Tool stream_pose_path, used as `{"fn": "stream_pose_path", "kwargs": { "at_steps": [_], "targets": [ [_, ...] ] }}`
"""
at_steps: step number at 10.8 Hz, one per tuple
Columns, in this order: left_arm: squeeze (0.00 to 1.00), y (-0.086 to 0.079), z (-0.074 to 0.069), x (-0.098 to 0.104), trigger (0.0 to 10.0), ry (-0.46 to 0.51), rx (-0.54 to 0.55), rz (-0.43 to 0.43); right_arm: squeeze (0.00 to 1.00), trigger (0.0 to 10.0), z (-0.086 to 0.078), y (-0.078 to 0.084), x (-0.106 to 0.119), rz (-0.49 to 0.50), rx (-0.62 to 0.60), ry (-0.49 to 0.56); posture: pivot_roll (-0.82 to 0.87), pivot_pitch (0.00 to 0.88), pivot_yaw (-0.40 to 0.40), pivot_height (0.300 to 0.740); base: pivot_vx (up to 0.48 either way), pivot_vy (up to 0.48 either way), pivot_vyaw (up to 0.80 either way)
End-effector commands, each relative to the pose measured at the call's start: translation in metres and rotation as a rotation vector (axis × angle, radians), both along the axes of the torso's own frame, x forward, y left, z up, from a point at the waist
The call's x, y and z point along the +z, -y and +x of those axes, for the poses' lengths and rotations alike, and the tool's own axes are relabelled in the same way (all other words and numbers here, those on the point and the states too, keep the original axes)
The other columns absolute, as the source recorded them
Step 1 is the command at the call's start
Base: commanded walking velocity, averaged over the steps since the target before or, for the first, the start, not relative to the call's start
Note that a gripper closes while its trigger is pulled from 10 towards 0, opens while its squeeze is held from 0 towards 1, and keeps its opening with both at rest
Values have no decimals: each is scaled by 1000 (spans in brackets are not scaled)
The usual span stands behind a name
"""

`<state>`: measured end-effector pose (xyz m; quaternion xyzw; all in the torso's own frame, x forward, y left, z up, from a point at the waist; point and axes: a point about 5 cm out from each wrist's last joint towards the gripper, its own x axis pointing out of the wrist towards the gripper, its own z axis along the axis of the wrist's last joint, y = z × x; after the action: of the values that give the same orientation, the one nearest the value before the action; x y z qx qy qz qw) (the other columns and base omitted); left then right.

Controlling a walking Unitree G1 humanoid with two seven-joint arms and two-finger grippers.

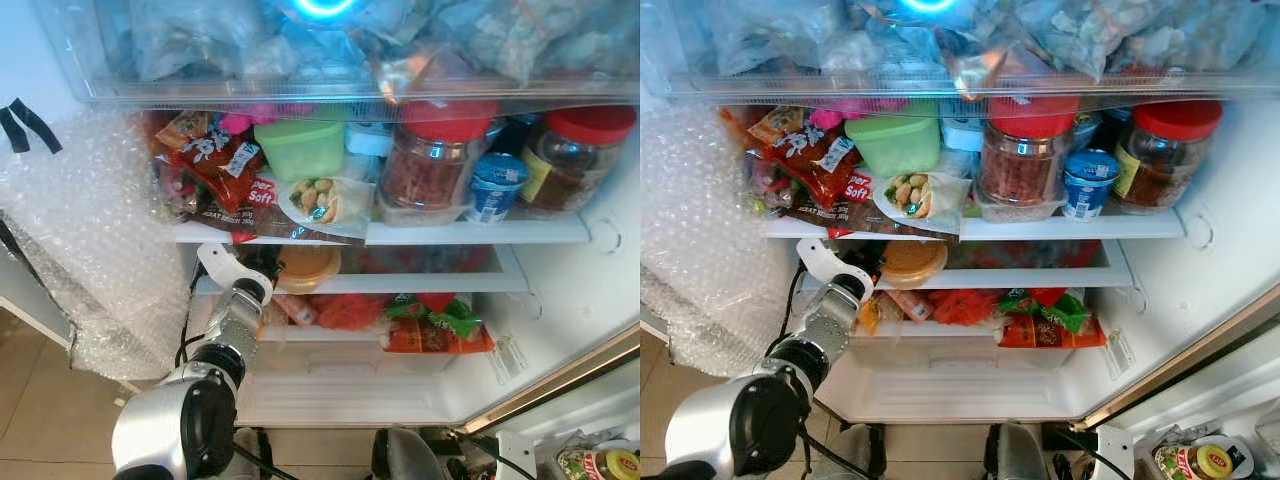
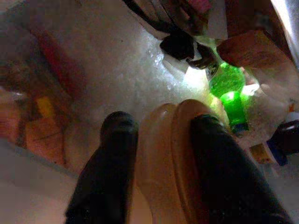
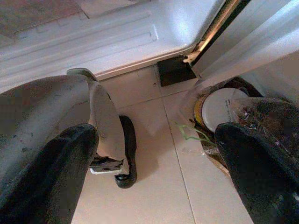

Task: Restocking fridge

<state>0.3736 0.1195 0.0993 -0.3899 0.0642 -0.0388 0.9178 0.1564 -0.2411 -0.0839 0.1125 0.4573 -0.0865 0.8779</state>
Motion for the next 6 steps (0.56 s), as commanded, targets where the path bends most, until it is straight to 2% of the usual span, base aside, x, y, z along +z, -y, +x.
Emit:
{"fn": "stream_pose_path", "kwargs": {
  "at_steps": [1, 6],
  "targets": [
    [1000, 9, 3, 7, 10000, 14, -40, 22, 0, 10000, -6, 3, -2, 0, -10, -13, -55, 145, 9, 636, 0, 0, 0],
    [1000, 13, -1, 4, 10000, 70, -126, 37, 0, 10000, -2, -1, -1, 3, 0, -7, -31, 121, 20, 636, 0, 0, 0]
  ]
}}
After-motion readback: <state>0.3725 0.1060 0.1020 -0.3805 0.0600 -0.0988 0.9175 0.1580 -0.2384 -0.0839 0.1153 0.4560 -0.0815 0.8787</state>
